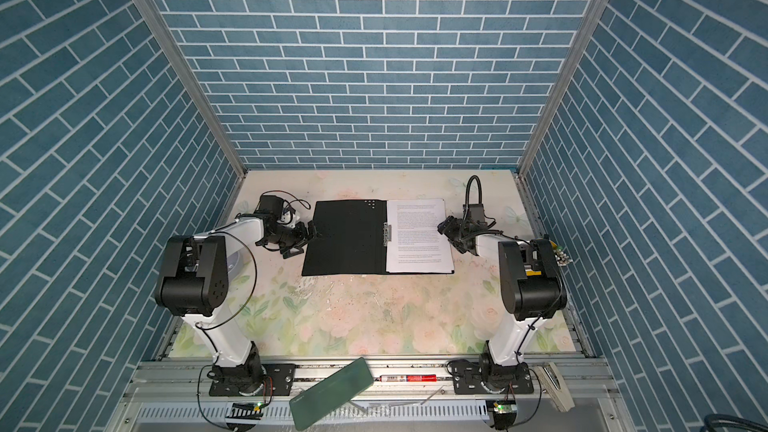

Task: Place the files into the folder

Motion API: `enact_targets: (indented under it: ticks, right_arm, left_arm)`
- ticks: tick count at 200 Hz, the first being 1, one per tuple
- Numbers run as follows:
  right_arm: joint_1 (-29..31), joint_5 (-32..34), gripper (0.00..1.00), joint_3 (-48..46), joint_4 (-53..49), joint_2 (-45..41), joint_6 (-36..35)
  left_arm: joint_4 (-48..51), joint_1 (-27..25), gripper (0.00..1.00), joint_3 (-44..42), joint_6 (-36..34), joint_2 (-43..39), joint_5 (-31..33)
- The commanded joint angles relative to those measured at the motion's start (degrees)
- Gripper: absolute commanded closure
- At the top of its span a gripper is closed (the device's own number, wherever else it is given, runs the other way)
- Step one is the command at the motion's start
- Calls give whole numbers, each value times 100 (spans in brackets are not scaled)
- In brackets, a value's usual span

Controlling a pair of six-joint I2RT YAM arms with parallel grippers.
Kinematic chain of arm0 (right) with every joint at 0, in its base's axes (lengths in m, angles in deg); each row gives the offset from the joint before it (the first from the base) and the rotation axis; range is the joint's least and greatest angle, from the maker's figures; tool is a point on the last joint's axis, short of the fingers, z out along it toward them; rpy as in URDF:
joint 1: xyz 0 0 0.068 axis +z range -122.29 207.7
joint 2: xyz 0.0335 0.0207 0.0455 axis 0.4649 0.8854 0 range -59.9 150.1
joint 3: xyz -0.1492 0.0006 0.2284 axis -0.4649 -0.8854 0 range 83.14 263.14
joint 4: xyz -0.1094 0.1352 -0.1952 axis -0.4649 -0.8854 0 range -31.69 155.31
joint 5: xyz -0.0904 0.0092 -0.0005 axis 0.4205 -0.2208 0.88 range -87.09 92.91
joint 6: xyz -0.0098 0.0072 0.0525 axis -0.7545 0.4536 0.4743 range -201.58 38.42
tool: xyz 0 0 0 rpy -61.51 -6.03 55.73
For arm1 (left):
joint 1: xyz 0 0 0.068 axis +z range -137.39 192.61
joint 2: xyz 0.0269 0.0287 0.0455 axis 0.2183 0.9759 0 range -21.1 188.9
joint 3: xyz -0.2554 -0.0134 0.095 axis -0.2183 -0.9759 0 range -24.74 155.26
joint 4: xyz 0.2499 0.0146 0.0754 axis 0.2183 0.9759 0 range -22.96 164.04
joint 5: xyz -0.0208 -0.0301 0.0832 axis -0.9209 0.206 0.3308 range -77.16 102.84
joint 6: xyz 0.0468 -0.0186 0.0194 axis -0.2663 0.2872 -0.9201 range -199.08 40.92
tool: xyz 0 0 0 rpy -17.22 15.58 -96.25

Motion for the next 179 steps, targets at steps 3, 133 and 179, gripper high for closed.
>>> enact_targets:
  ticks: [3,133,179]
  right_arm:
    - [27,-282,27,-210,-112,145,-99]
    - [153,-208,30,-599,-34,-18,51]
    - [161,-214,31,-642,-32,3,51]
  left_arm:
    - [420,-17,0,-39,-168,426,-285]
    - [-1271,-48,0,-431,1220,-552,-1300]
    - [-2429,-46,0,-777,2015,-917,-1630]
